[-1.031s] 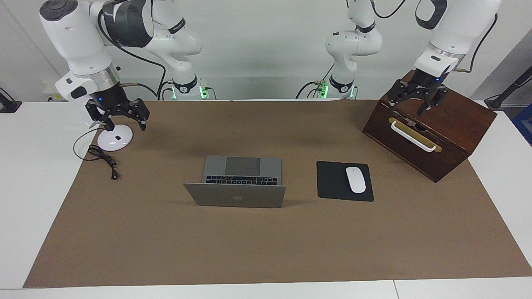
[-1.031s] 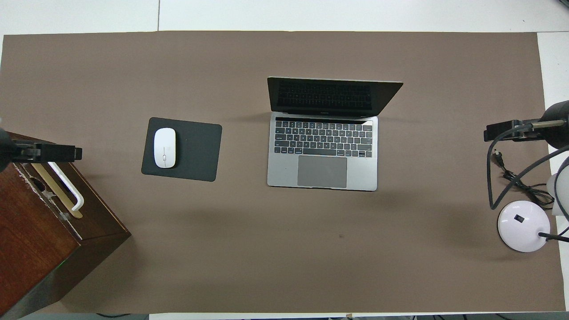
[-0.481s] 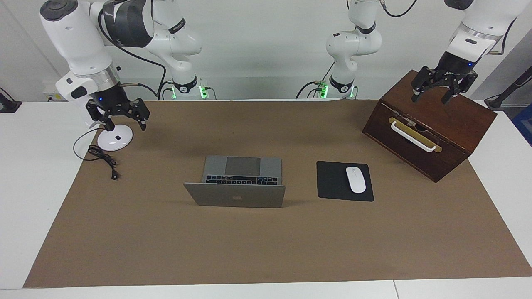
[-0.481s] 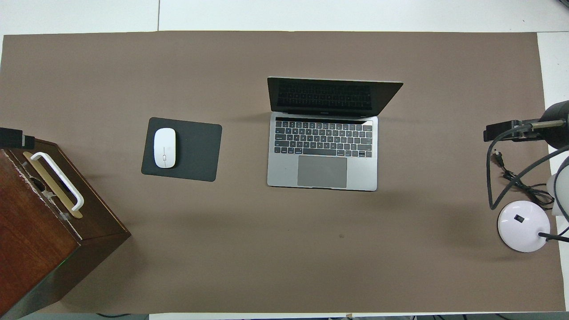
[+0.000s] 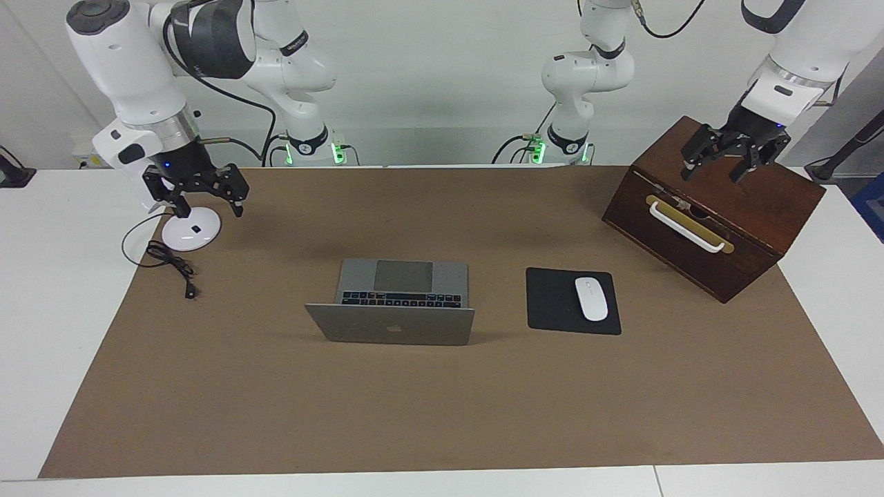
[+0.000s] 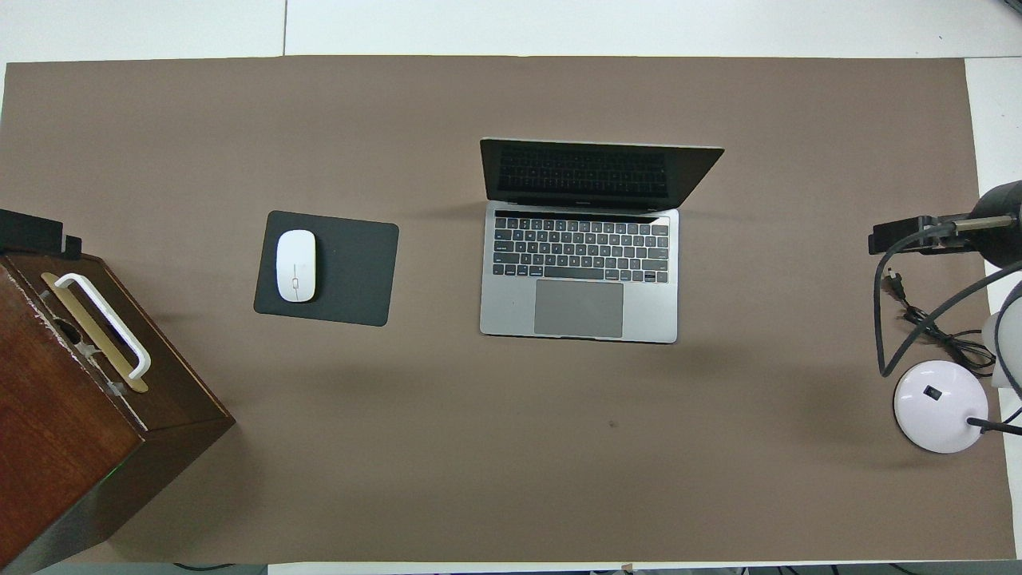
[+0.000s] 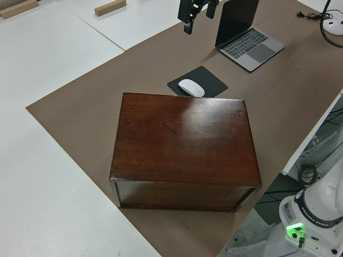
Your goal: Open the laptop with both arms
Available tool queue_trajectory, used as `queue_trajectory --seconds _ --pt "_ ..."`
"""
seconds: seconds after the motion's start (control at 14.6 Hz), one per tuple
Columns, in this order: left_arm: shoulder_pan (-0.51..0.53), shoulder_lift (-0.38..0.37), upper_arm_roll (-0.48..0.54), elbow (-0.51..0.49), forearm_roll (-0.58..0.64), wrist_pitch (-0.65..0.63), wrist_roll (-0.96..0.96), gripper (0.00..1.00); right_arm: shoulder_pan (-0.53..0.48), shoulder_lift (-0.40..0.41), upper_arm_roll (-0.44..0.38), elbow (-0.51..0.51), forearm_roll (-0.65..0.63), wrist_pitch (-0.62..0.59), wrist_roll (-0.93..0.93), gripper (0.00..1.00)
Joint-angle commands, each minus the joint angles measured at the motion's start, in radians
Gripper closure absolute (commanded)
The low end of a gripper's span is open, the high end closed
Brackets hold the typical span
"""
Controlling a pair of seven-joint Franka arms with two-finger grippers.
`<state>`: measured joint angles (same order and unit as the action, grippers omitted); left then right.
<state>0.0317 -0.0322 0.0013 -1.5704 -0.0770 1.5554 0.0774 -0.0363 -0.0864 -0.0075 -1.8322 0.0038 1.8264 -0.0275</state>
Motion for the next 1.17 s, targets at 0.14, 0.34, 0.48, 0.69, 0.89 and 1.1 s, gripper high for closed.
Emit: queue_trajectory --seconds 0.14,0.34,0.48,0.69,0.89,1.1 --pt "-0.01 0.014 -0.007 -0.009 0.031 0.005 -0.064 0.0 -0.007 -0.019 0.004 -0.027 0.024 0.03 -0.008 0.0" --pt "-0.01 0.0 -0.009 -0.043 0.031 0.018 -0.065 0.0 -0.007 -0.019 0.004 -0.029 0.024 0.033 -0.008 0.0" --pt "-0.01 0.0 -0.011 -0.045 0.031 0.017 -0.065 0.0 -0.007 -0.019 0.004 -0.027 0.024 0.033 -0.008 0.0" --pt "-0.009 -0.002 -0.009 -0.049 0.031 0.018 -0.083 0.0 -0.007 -0.019 0.004 -0.027 0.024 0.033 -0.006 0.0" --pt "-0.01 -0.002 -0.011 -0.051 0.032 0.018 -0.085 0.0 -0.007 -0.019 0.004 -0.029 0.024 0.033 -0.005 0.0" --pt "-0.01 -0.003 -0.011 -0.056 0.032 0.017 -0.085 0.0 -0.005 -0.019 0.004 -0.03 0.024 0.033 -0.002 0.0"
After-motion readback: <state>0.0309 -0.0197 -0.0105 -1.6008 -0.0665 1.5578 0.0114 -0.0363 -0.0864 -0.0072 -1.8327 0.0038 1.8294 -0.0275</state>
